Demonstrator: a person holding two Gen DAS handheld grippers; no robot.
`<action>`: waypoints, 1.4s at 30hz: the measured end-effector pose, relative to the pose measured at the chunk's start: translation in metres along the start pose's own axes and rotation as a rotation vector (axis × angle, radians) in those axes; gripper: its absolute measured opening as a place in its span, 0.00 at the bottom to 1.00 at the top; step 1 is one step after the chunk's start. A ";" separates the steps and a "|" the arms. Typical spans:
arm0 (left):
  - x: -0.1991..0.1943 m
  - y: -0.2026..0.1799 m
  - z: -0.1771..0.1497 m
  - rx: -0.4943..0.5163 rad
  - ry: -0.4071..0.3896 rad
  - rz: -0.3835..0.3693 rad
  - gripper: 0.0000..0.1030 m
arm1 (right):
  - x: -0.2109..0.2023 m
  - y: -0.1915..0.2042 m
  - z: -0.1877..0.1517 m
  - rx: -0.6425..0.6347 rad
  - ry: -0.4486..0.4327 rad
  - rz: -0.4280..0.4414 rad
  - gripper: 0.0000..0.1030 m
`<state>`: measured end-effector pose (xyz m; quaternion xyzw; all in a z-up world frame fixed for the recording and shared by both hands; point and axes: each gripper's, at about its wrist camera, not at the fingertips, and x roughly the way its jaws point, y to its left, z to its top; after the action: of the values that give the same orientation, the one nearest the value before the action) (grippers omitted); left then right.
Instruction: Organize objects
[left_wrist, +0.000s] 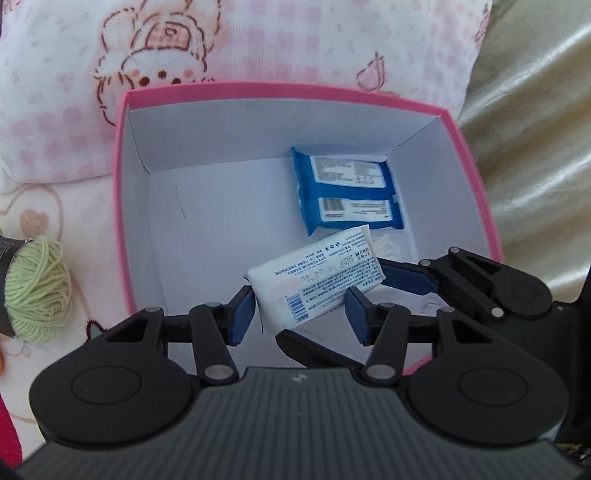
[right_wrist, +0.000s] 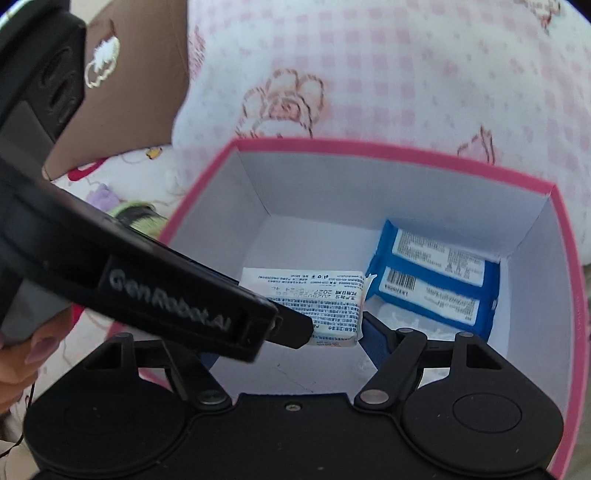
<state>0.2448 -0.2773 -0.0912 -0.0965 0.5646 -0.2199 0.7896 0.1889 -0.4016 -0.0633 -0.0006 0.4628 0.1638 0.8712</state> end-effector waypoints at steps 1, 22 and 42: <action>0.004 -0.001 0.001 0.003 0.005 0.010 0.51 | 0.004 -0.003 0.000 0.017 0.007 0.001 0.76; 0.039 0.001 0.015 -0.084 0.119 0.023 0.45 | 0.015 -0.027 0.003 0.143 0.087 -0.027 0.68; 0.045 -0.045 0.024 -0.003 0.074 -0.032 0.45 | -0.018 -0.054 -0.008 0.161 0.065 -0.174 0.49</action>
<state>0.2683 -0.3398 -0.1027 -0.0986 0.5923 -0.2353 0.7642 0.1884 -0.4591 -0.0617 0.0237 0.5007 0.0496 0.8638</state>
